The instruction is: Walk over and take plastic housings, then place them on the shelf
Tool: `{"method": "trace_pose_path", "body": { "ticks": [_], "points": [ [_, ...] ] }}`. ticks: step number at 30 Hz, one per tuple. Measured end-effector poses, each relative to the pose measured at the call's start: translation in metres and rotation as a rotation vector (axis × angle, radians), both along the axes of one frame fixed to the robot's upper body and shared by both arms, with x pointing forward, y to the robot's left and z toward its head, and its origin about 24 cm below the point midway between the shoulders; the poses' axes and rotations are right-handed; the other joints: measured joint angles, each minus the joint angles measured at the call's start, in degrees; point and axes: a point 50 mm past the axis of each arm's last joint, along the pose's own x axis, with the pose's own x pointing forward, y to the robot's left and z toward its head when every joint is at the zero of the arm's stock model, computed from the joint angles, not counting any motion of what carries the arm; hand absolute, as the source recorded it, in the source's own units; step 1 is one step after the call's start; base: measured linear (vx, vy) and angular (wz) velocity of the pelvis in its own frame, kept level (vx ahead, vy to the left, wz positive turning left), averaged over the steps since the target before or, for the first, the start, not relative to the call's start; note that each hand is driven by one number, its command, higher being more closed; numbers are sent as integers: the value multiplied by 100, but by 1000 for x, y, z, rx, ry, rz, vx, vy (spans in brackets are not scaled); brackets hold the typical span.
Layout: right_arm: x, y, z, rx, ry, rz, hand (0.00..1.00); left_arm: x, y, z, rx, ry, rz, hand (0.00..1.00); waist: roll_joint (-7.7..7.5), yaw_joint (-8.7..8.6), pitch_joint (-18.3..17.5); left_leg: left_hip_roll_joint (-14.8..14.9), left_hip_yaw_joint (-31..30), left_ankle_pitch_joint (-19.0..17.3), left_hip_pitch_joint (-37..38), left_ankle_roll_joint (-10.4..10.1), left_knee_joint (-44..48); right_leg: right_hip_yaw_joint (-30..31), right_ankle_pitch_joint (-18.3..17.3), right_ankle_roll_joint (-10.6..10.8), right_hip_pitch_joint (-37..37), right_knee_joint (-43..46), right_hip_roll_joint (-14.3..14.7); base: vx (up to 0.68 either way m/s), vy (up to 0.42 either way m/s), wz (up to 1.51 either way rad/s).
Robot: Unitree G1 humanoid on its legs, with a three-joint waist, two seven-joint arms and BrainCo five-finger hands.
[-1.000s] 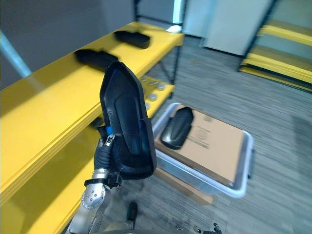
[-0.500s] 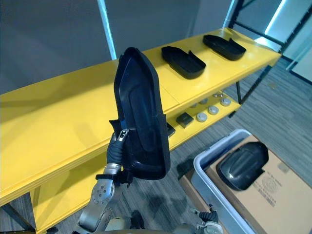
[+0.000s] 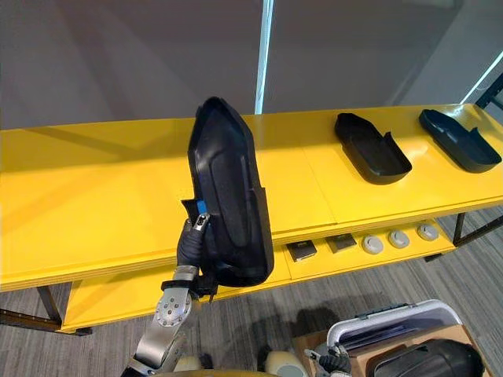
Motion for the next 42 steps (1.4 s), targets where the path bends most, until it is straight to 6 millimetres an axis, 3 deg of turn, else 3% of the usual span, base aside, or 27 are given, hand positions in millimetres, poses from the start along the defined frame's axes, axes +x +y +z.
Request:
{"method": "trace_pose_path", "body": {
  "ticks": [7, 12, 20, 25, 29, 30, 42],
  "points": [
    [-2, -1, 0, -1, 3, -3, 0, 26, 21, -5, 153, 21, 141, 100, 38, -67, -54, -54, 24, 327, 102, -33, -596, 64, 264, 3, 36, -367, -3, -129, -9, -2],
    [-9, -4, -1, -8, 20, -6, 0, 54, 41, 6, 187, 4, 263, 100, 144, -173, -141, -51, 181, 500, 321, -191, -1339, 85, 273, 9, -56, -576, 5, -76, -21, -2],
    [-10, -4, -1, 5, 24, 11, 0, 101, 65, 29, 251, 1, 358, 100, 183, -393, -160, -10, 270, 754, 278, -141, -1338, 69, 471, 80, -48, -727, 33, 24, -4, -4],
    [-5, -2, -1, 20, 12, 30, 0, 117, 75, 21, 256, 99, 391, 100, 173, -494, -141, -3, 350, 777, 259, -107, -1300, 77, 522, 8, -64, -793, 47, 95, 2, -7],
    [7, -1, 2, 17, -17, 47, 0, 124, 83, 29, 207, 107, 438, 100, 132, -592, -14, 27, 408, 777, 203, -107, -1297, 84, 527, 2, -116, -814, 77, 59, -7, -4],
    [13, 0, 3, 18, -32, 52, 0, 127, 85, 34, 177, 99, 451, 0, 138, -620, 25, 30, 433, 778, 164, -107, -1297, 94, 539, -17, -164, -815, 82, 16, 1, -7],
    [19, 1, 5, 9, -54, 73, 0, 138, 88, 43, 90, 113, 483, 0, 126, -650, 168, 32, 645, 774, 160, -112, -1304, 256, 592, -59, -262, -808, 81, -37, 9, -8]
  ]
}}
